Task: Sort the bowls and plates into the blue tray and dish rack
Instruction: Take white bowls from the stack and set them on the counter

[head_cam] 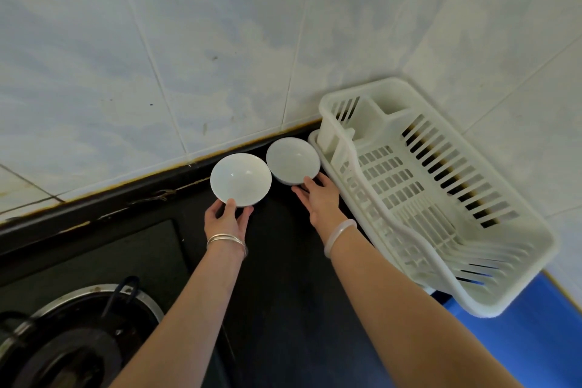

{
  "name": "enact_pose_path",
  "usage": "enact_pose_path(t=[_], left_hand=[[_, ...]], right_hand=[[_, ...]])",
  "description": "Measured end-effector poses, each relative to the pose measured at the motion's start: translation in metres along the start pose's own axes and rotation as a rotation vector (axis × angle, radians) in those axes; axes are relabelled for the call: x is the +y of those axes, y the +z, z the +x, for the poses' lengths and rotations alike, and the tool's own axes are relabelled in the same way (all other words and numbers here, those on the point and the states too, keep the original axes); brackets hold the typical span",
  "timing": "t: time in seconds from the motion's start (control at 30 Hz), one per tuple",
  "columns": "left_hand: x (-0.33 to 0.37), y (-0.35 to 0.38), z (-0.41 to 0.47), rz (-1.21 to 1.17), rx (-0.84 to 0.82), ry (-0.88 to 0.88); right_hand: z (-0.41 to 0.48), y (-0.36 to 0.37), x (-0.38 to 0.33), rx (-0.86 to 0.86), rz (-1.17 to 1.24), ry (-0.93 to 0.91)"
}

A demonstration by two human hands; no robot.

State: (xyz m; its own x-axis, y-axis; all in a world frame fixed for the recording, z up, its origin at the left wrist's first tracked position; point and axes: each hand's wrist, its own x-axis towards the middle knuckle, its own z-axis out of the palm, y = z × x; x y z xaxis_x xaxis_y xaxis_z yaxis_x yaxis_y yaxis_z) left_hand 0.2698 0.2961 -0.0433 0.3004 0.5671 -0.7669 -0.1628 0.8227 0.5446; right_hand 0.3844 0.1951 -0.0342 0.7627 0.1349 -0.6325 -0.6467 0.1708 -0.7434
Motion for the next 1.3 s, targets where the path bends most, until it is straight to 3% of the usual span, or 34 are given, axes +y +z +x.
enact_pose_path(t=[0.2,0.4,0.57,0.7,0.97,1.1,1.2,1.3], left_hand=[[-0.002,0.000,0.000,0.010,0.009,0.025],[-0.009,0.000,-0.011,0.101,-0.007,0.148],[-0.018,-0.016,-0.040,0.336,-0.068,0.183],[-0.042,-0.041,-0.091,0.402,-0.215,0.116],[-0.132,-0.105,-0.193,0.982,-0.647,0.118],[-0.172,-0.130,-0.232,1.382,-0.858,0.295],[-0.190,-0.143,-0.254,1.577,-0.957,0.464],[-0.200,-0.152,-0.267,1.680,-0.970,0.525]], right_hand=[[-0.002,0.002,-0.003,0.003,-0.081,0.019],[-0.013,-0.009,-0.008,-0.113,-0.313,0.047],[-0.050,-0.034,-0.018,-0.149,-0.487,-0.065],[-0.107,-0.087,-0.025,-0.173,-0.591,-0.143],[-0.227,-0.249,-0.007,0.063,-0.944,-0.290],[-0.282,-0.321,0.028,0.303,-1.083,-0.271],[-0.308,-0.355,0.057,0.375,-1.157,-0.245],[-0.320,-0.371,0.078,0.412,-1.191,-0.220]])
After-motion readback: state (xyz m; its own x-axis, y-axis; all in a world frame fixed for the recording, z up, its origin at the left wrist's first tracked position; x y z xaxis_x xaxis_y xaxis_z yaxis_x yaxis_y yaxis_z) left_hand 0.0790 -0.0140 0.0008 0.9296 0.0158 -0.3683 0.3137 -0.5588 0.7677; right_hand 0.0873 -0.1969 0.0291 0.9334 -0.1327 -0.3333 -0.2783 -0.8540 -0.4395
